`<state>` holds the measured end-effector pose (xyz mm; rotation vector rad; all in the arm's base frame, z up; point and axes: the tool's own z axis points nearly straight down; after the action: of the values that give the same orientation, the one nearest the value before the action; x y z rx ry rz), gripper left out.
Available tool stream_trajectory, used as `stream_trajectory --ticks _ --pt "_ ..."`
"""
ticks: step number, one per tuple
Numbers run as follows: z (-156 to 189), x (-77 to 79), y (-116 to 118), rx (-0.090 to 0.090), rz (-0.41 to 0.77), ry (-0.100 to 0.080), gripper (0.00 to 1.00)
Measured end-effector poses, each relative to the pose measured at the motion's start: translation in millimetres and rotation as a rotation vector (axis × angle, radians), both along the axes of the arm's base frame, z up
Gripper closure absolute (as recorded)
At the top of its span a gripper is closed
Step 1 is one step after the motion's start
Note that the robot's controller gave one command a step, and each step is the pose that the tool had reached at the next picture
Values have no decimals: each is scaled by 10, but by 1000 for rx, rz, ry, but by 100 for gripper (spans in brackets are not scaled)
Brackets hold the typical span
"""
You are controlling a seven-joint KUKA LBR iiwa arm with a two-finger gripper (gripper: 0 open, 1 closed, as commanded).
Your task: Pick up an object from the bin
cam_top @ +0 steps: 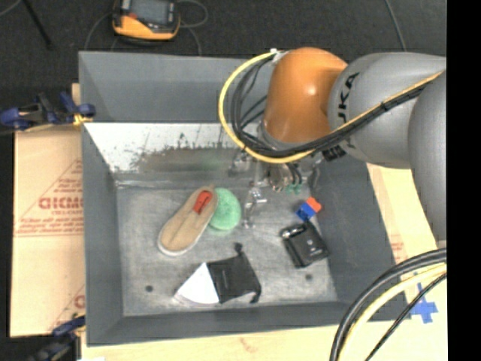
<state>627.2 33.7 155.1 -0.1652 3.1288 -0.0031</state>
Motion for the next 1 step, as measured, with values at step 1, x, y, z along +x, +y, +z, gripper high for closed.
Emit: stream_trajectory --ticks 1 --pt "-112 -20 55 1 38 1 0"
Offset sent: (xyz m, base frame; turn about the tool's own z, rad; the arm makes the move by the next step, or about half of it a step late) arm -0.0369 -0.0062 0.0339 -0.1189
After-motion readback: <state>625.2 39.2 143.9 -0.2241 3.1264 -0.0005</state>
